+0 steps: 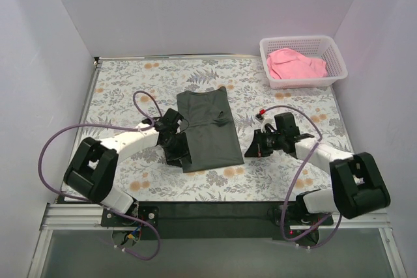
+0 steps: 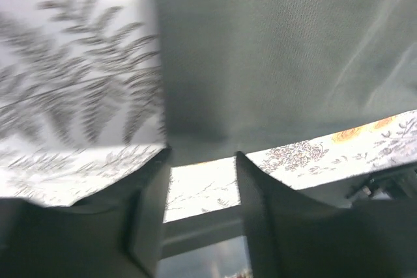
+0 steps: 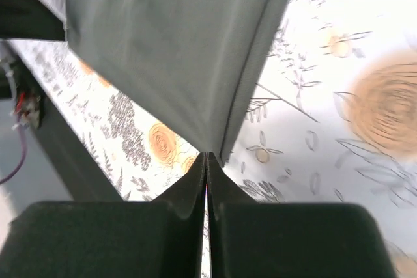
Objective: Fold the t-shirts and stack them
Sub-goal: Fold the tshirt
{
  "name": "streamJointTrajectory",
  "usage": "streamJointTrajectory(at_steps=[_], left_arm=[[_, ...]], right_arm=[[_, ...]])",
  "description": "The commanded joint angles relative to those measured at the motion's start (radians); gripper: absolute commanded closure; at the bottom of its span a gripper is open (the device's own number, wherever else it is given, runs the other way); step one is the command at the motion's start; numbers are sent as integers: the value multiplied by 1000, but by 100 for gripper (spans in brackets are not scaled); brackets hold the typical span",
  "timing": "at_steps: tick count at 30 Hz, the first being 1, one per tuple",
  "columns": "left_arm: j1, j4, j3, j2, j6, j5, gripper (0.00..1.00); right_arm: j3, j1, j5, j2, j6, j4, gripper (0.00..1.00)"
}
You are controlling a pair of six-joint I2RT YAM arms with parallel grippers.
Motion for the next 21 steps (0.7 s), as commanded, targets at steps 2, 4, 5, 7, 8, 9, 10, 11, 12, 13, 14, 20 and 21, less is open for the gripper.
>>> streamJointTrajectory(at_steps=[2,4,5,7,8,9,10,11,12,13,14,20,21], left_arm=[[3,-94,13,-133,-58,-147,52],[1,-104,-7,-137,-70,-160,46],[1,-114,-9,-118,-76,-163,46],[0,-128,-12,-102,-83,-167,45],[-3,-128,-13,-94,-86,-169,45],[-4,-126,-13,-85,-93,-172,45],[-8,-128,-7,-79,-95,-176,45],[-14,-131,-1,-71,-96,-181,45],[-17,-135,5,-53,-99,-186,45],[-22,-141,19,-44,-98,-190,45],[-30,-146,26,-36,-98,-193,46],[-59,-164,69,33,-92,-201,49],[-63,-164,74,41,-92,-202,50]], right_arm=[[43,18,228,-156,6,-161,93],[54,37,314,-184,20,-190,85],[65,60,343,-196,26,-213,75],[77,92,429,-198,49,-239,66],[85,119,454,-192,62,-267,59],[97,136,497,-188,74,-275,57],[100,155,517,-187,86,-279,55],[105,193,537,-181,117,-284,52],[117,213,581,-176,129,-295,50],[120,230,600,-170,143,-301,50],[124,251,612,-153,163,-302,49],[158,311,660,-96,210,-307,49],[166,322,670,-90,217,-307,49]])
